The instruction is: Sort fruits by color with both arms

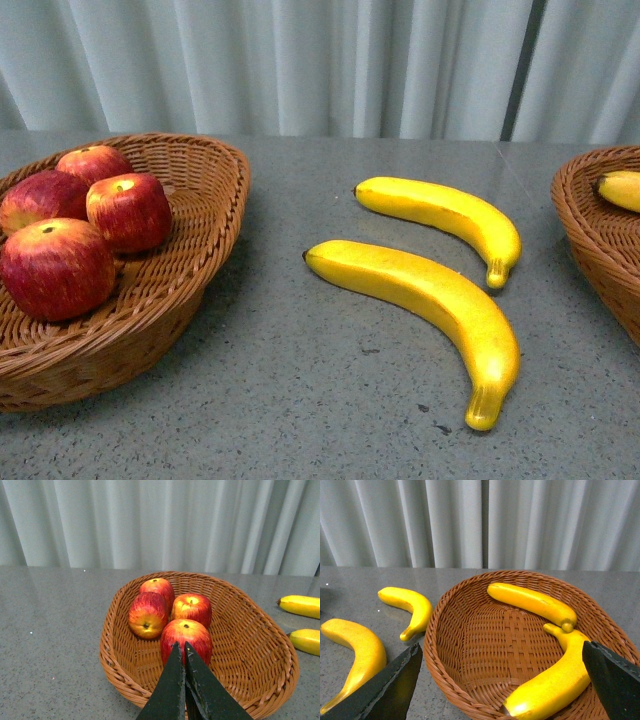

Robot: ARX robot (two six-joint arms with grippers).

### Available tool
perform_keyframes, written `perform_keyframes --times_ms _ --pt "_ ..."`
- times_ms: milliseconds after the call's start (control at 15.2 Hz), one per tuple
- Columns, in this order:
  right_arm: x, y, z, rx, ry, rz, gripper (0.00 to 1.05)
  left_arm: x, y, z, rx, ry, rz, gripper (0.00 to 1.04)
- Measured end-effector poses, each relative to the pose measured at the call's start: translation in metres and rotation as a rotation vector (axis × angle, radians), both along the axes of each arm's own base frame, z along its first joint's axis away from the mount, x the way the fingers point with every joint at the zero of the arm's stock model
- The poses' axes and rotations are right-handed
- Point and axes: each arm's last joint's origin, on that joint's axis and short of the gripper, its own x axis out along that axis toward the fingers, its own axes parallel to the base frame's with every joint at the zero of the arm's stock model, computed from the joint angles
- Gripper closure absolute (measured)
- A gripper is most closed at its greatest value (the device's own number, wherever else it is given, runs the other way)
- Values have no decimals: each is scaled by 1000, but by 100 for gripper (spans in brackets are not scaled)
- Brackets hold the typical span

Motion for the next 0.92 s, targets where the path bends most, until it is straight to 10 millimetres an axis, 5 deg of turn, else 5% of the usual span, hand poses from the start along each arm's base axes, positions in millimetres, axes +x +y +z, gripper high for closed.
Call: perform_keyframes --times_ms 918 --pt "0 0 0 0 0 0 7 -12 0 -4 0 13 1 103"
